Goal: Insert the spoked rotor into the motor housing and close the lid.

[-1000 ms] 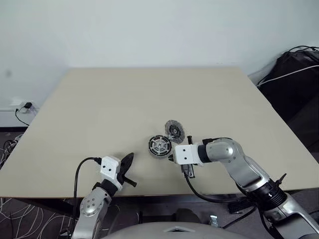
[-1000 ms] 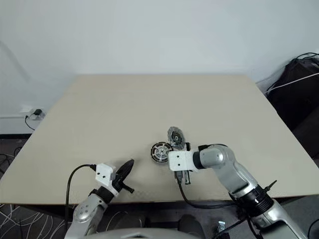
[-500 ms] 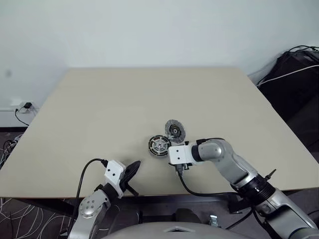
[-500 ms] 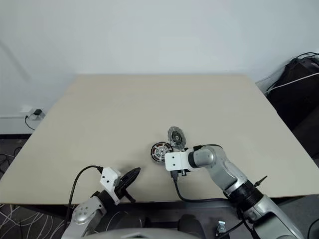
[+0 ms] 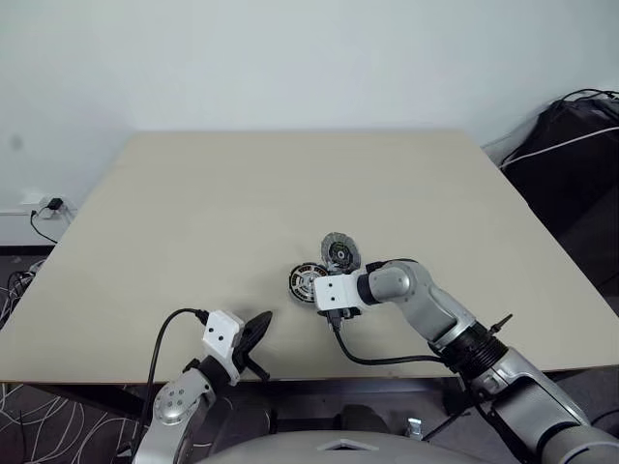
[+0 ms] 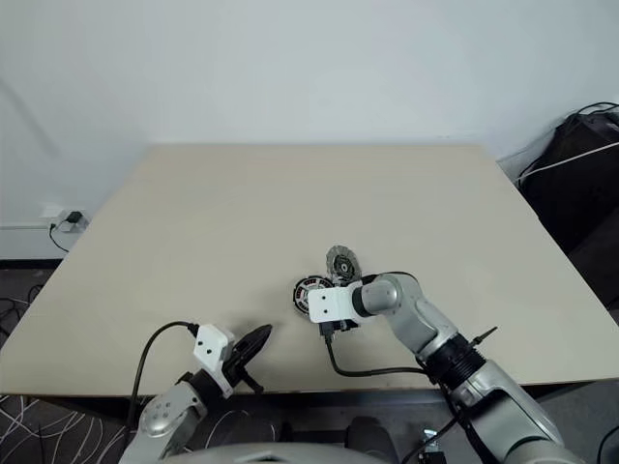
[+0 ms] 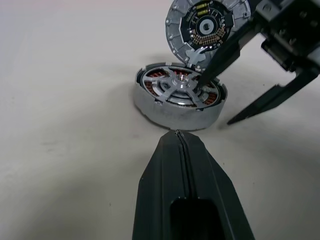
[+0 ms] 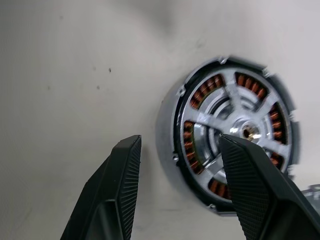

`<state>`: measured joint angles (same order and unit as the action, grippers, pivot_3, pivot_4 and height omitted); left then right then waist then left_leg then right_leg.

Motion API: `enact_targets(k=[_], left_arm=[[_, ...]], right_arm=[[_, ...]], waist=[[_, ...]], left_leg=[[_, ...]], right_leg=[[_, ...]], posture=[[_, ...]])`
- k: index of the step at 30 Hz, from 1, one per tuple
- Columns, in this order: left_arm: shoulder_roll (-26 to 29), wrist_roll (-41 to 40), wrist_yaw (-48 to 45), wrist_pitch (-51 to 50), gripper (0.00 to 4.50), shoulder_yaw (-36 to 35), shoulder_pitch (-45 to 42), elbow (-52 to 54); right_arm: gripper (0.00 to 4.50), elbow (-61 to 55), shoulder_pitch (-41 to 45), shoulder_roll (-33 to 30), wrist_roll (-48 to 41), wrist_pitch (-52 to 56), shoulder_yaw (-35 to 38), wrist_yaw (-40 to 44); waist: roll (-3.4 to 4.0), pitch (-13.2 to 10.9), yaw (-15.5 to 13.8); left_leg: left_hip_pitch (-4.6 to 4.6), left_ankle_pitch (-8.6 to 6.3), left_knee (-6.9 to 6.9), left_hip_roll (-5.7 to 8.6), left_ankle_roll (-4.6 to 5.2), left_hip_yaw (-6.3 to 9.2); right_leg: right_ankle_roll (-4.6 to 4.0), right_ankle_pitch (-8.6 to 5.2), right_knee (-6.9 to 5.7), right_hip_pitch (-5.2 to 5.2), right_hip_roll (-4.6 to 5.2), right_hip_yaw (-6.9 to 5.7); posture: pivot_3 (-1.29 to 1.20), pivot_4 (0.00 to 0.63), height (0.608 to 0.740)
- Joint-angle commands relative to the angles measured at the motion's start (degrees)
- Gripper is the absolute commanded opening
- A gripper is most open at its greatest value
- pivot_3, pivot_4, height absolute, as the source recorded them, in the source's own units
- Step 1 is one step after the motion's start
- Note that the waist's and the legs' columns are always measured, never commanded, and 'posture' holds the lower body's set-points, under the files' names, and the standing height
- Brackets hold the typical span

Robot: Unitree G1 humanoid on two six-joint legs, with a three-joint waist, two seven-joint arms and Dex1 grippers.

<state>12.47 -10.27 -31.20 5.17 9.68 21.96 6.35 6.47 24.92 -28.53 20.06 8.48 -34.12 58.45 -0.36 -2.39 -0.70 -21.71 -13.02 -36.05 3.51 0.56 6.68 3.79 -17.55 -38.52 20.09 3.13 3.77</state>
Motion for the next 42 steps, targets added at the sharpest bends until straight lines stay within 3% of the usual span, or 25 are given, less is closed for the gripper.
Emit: enact_targets(k=[1,6,13,15,23,33,42], left_arm=[[-0.37,-1.05,0.41,-0.35,0.00,0.13,-0.35,3.12],[-0.49,-1.05,0.66,-0.70,0.00,0.07,-0.22,3.44],[-0.52,-1.16,0.98,-1.14,0.00,0.30,-0.12,3.78],[-0.62,-1.10,1.04,-1.21,0.00,0.48,-0.23,3.64],[-0.97,-1.02,1.27,-2.35,0.00,0.94,-0.51,4.41],[-1.23,-1.29,1.16,-3.36,0.00,1.14,-0.37,4.49],[-0.77,-1.77,0.64,-3.91,0.00,1.58,-0.51,4.63]], right_arm=[[2.65,0.63,1.46,0.23,0.43,-0.48,-0.07,0.59],[2.65,1.45,1.49,0.03,0.45,-0.58,-0.12,0.80],[0.51,0.63,1.47,-0.16,-0.04,-0.41,0.70,0.76],[0.10,0.38,1.35,-0.16,-0.12,-0.30,0.87,0.72],[0.10,-2.69,-0.05,-1.10,-1.93,1.51,3.25,0.61],[0.10,-18.36,-7.48,-6.31,-9.85,13.86,7.96,6.25],[0.10,-23.98,-9.27,-6.09,-13.55,21.89,7.26,5.22]], waist=[[0.04,0.03,0.04],[0.07,0.06,0.02],[0.09,0.15,0.13],[0.10,0.14,0.22],[0.11,0.14,0.33],[0.13,0.11,-0.21],[0.11,0.08,-0.15]], left_leg=[[0.00,0.00,0.00,0.00,0.00,0.00],[0.00,0.00,0.00,0.00,0.00,0.00],[0.01,0.00,0.00,-0.02,0.00,0.01],[0.04,0.01,-0.01,-0.06,-0.02,0.01],[0.03,0.05,0.00,-0.03,-0.02,-0.01],[-0.11,0.00,0.08,0.02,0.07,0.02],[-0.16,-0.08,0.09,0.02,0.07,0.00]], right_leg=[[0.00,0.00,0.00,0.00,0.00,0.00],[0.00,0.00,0.00,-0.01,0.00,0.00],[0.00,0.00,0.00,-0.01,0.00,0.00],[0.02,0.01,-0.01,-0.02,0.00,0.01],[0.06,0.03,-0.01,-0.02,0.01,0.01],[0.05,0.03,0.22,0.03,0.15,-0.02],[0.14,0.00,0.36,0.02,0.18,-0.01]], posture=[[0.00,0.000,0.740],[0.00,0.000,0.740],[0.00,0.000,0.740],[0.00,0.000,0.740],[0.00,0.000,0.740],[0.00,0.000,0.740],[0.00,0.000,0.740]])
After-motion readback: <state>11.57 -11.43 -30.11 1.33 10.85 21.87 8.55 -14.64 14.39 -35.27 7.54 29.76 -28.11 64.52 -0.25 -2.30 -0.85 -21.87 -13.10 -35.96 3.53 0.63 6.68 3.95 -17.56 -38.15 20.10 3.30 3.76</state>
